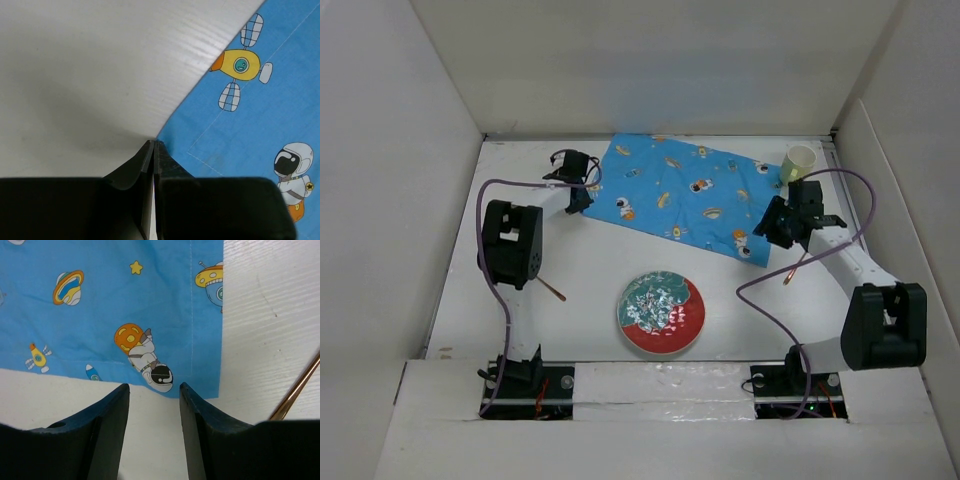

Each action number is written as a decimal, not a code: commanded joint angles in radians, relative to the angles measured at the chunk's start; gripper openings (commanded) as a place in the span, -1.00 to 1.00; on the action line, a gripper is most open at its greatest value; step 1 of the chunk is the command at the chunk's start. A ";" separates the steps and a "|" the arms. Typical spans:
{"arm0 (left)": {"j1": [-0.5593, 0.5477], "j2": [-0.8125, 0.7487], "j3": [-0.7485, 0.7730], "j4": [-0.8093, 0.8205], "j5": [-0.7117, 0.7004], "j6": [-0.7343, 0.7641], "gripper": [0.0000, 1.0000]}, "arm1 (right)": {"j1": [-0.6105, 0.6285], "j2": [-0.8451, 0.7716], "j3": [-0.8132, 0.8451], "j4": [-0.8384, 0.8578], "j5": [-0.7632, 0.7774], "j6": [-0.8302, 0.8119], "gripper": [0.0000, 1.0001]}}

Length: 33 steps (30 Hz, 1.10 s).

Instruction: Set the dinner table for one person

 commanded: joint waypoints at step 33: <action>0.008 -0.460 -0.530 -0.107 -0.009 0.048 -1.00 | -0.134 0.160 -0.106 0.069 -0.071 0.120 -0.34</action>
